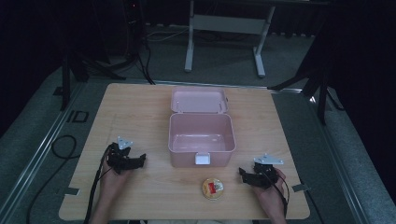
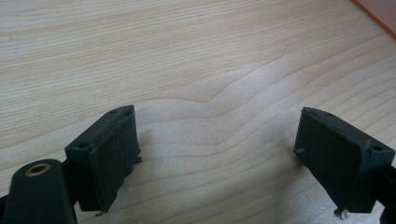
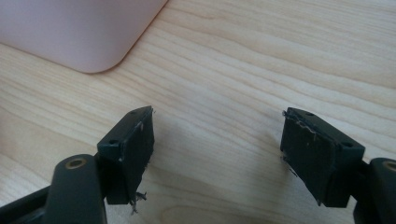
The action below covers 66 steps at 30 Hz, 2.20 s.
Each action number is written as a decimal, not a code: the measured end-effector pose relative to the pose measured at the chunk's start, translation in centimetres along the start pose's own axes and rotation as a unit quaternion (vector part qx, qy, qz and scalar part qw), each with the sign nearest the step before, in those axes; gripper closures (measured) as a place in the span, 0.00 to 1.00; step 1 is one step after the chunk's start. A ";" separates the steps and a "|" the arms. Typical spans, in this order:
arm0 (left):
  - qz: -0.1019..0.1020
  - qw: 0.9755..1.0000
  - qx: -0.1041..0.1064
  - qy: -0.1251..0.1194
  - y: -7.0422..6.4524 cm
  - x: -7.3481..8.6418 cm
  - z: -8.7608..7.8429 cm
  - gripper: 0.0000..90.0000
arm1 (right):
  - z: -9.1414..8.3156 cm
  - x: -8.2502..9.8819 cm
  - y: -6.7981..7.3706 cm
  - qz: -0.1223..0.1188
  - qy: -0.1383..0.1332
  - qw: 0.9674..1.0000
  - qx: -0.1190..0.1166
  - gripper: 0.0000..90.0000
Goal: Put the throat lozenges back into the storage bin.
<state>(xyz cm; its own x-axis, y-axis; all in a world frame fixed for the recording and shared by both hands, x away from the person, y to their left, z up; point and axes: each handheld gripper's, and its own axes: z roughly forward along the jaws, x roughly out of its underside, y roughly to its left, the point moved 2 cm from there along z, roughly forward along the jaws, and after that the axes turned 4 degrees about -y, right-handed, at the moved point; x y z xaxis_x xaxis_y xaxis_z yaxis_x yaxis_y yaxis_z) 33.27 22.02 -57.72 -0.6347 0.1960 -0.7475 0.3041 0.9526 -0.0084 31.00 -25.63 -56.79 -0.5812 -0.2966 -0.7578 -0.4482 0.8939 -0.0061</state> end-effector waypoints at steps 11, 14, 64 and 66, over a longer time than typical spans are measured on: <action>0.000 1.000 0.000 -0.001 0.0 0.0 0.0 0.16 | -1.3 -1.4 0.6 -0.026 -0.014 1.000 -0.004 0.30; 0.000 1.000 0.000 -0.001 0.0 0.0 0.0 0.16 | -1.8 -1.7 0.7 -0.036 -0.017 0.999 -0.004 0.31; -0.001 1.000 0.000 0.000 0.0 0.0 0.0 0.16 | -5.0 -5.4 5.4 -0.158 0.018 0.985 -0.066 0.22; -0.001 1.000 0.000 -0.001 0.0 0.0 0.0 0.16 | -5.0 -5.4 5.6 -0.162 0.021 0.984 -0.068 0.22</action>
<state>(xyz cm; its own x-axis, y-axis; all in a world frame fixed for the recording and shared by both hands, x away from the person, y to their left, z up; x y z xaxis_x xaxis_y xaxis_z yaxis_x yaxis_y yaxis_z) 33.26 22.01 -57.73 -0.6344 0.1941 -0.7482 0.3027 0.9530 -0.0094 28.24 -20.72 -49.49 -0.4190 -0.5747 -0.7029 -0.6992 0.6981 -0.1540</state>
